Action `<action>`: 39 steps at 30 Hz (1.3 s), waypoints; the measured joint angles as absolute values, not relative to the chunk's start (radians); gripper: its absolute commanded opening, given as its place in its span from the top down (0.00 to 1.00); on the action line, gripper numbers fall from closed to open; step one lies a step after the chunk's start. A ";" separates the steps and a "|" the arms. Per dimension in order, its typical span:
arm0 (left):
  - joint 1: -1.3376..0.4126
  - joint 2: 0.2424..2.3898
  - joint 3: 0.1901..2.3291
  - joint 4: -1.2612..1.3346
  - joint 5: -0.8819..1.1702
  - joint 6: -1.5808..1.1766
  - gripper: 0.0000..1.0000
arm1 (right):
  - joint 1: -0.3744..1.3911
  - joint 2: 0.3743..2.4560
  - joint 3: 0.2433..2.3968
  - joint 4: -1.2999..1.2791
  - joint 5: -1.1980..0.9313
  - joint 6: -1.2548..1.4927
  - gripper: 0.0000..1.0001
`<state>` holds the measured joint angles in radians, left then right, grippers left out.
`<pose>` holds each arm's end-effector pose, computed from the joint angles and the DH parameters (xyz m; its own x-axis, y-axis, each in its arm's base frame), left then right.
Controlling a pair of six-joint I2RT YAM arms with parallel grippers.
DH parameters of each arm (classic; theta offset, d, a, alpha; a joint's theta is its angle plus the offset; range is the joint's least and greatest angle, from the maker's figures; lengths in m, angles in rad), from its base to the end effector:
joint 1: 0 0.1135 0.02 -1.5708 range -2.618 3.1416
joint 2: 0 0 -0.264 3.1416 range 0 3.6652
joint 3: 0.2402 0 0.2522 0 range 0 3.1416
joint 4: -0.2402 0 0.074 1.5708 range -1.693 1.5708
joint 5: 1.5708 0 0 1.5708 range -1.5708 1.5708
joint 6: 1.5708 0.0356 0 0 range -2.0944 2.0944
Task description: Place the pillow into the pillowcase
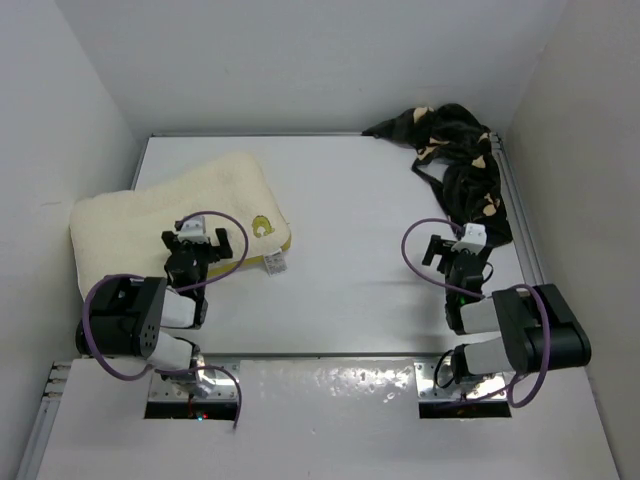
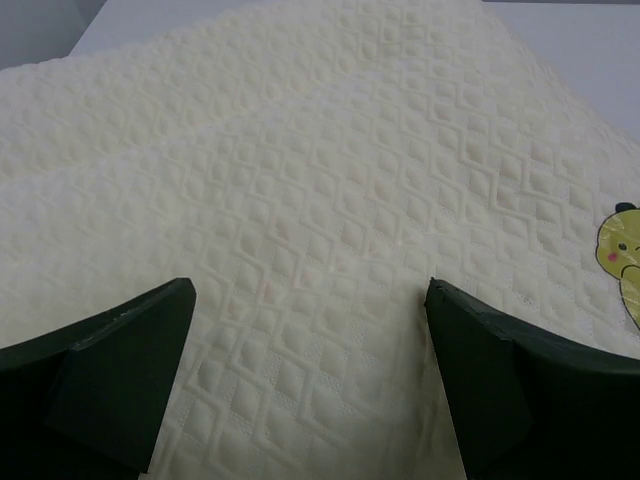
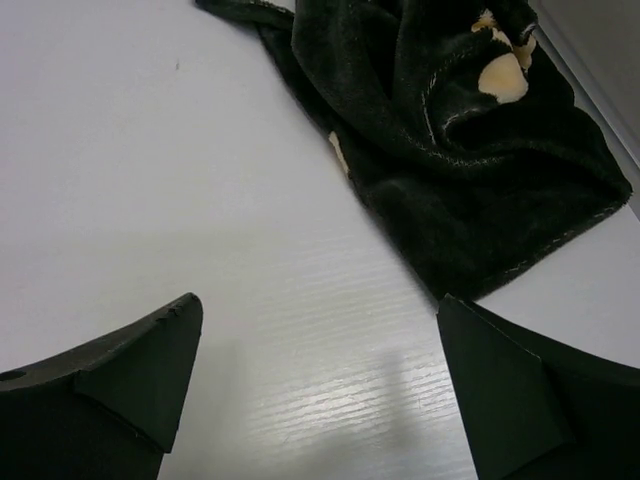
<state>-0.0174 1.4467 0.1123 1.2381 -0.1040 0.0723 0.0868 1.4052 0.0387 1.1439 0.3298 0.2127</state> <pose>0.2120 0.0000 0.1409 -0.1021 0.0736 -0.9920 -0.0788 0.9935 0.0819 0.1902 0.0050 0.1224 -0.1659 0.1860 -0.9684 0.2739 0.9521 0.1360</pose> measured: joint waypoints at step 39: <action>-0.035 1.192 0.814 0.022 0.358 0.628 0.00 | -0.006 2.220 1.617 -0.247 0.390 0.243 0.91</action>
<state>-0.0349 1.1919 0.8139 0.0223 0.3580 0.6277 -0.0059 2.2200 1.6169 -0.2470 0.3897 0.2428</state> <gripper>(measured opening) 0.996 0.338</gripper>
